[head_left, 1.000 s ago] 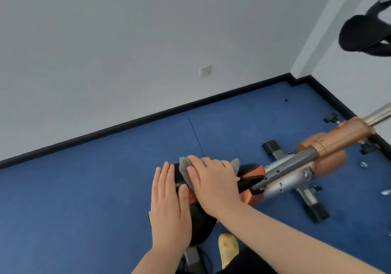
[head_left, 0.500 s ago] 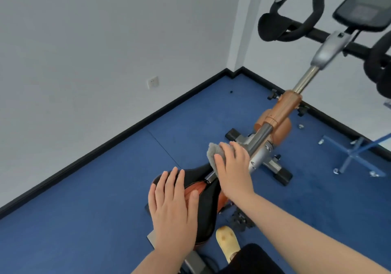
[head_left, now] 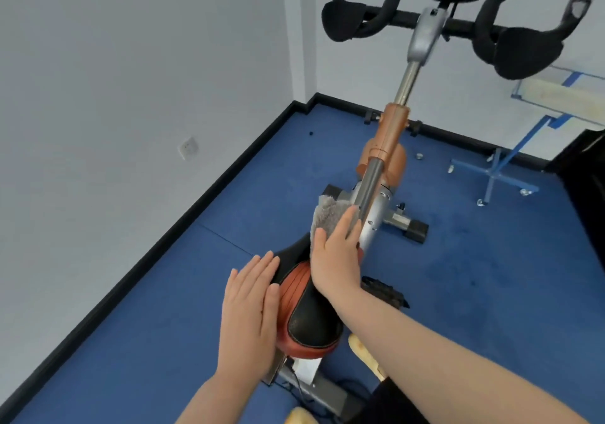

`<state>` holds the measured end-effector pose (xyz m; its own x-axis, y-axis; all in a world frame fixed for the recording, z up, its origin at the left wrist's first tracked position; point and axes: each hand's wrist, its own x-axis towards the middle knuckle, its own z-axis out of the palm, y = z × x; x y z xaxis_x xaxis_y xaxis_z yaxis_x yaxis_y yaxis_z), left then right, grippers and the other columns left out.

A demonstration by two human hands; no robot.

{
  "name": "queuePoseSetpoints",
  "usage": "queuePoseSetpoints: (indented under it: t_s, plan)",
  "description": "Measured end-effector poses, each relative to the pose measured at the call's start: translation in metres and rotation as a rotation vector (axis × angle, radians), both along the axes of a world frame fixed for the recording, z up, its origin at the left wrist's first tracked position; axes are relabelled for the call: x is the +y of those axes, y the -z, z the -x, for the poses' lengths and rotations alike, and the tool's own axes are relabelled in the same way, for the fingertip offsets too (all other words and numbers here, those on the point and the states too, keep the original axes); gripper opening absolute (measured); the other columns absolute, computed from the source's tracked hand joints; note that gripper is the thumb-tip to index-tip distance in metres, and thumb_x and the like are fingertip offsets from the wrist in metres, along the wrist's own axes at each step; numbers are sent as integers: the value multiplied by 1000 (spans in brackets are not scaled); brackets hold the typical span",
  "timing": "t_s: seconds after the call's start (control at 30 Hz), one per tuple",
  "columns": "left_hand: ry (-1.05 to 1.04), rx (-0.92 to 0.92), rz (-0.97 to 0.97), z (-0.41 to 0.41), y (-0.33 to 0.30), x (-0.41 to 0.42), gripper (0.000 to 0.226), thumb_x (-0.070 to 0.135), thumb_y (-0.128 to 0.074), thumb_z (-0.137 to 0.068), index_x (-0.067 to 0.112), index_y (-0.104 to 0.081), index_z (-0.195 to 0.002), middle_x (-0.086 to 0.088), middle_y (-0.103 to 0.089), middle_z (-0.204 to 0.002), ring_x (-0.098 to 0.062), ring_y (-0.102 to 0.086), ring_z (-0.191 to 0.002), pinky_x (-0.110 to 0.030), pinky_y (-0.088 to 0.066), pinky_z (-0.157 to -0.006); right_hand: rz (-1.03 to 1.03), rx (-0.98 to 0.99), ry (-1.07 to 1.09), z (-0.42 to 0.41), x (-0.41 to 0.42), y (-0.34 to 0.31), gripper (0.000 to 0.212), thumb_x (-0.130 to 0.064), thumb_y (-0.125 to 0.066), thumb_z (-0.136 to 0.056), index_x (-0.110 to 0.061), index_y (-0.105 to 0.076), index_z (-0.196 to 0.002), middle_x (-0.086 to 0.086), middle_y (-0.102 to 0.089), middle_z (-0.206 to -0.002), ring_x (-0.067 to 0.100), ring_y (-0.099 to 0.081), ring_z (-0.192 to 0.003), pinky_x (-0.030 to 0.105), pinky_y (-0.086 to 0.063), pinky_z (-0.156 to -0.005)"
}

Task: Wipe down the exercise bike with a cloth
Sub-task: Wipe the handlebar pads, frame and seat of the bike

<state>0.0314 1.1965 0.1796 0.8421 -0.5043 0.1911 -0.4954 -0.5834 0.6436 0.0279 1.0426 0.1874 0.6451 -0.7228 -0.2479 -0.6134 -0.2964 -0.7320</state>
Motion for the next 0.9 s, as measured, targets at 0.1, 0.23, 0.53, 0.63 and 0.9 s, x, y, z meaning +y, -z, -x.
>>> queuePoseSetpoints:
  t_s: [0.1,0.23,0.53,0.63,0.9]
  plan:
    - [36,36,42,-2,3,5,53,46,-22,-99,26,-49,-139,18,-41,-147,5,-26,-141,-20,-6,-120,59,16,-153,45,34,4,74,-51,-26,-99,-26,21,-150,0,10,-162,25,-22,-145,44,-39,-107]
    - [103,79,53,-6,1,9,58,49,-22,-97,23,-49,-141,14,-41,-149,-1,-28,-142,-31,-14,-121,-2,99,-139,45,24,6,73,-51,-22,-100,-20,18,-152,0,-2,-163,28,-45,-130,36,-43,-86]
    - [303,176,144,-19,4,31,44,36,-29,-103,27,-42,-144,24,-34,-153,0,-21,-145,-22,-6,-120,162,140,-242,85,70,2,75,-55,-17,-96,-20,20,-151,3,19,-160,25,0,-147,42,-22,-118]
    - [295,220,202,-19,3,31,48,45,-26,-100,29,-44,-142,27,-36,-150,0,-22,-145,-23,-6,-121,110,177,-170,58,55,-8,76,-49,-27,-101,-17,18,-152,9,14,-162,28,-3,-148,45,-22,-117]
    - [268,238,192,-16,7,32,53,47,-21,-100,28,-42,-145,28,-34,-151,2,-18,-145,-39,-7,-123,326,278,-263,75,79,0,67,-53,-17,-100,-26,17,-152,12,27,-157,31,14,-147,51,-11,-119]
